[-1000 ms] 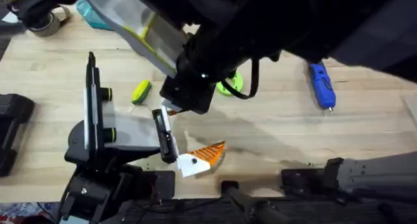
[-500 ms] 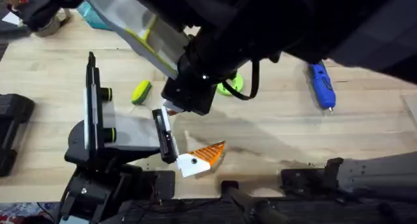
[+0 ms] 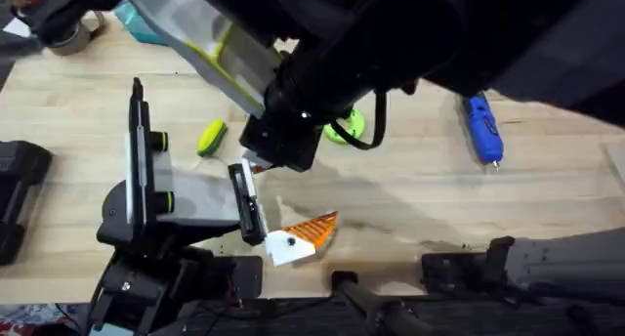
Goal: Pick up the gripper from the table and insert it into the empty holder that is missing its gripper. Then pick up a screw, insert it into the mounting hole, and use the screwdriver to tighten it. Finally, clean up the table by picking up the vegetable and placing it into the bucket.
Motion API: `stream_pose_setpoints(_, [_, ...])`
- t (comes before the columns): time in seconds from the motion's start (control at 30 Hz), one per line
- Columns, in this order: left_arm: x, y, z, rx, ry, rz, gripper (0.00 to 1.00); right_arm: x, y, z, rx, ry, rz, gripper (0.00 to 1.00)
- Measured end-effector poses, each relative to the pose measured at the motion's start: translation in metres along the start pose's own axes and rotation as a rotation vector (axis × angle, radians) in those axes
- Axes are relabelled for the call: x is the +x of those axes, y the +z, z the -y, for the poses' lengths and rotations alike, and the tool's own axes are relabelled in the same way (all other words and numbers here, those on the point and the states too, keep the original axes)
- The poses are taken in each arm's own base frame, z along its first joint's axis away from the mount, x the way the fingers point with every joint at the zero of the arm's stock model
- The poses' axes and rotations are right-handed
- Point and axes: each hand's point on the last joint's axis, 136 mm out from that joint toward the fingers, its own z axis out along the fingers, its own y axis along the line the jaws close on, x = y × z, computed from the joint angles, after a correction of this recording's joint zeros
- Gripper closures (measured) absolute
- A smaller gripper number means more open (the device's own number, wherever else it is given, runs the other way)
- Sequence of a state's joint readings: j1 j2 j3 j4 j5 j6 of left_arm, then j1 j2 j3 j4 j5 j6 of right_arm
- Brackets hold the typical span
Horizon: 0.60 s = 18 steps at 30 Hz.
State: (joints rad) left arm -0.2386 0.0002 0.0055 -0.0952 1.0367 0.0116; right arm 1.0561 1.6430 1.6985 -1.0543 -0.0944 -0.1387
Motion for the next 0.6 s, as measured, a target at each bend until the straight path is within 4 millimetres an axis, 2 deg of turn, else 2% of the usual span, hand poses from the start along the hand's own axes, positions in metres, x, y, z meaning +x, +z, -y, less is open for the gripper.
stream_pose_setpoints(0.6, [0.0000, 0.0000, 0.0000, 0.000, 0.000, 0.000, 0.010, 0.0036, 0.0001, -0.0005, -0.002, 0.002, -0.015, 0.989])
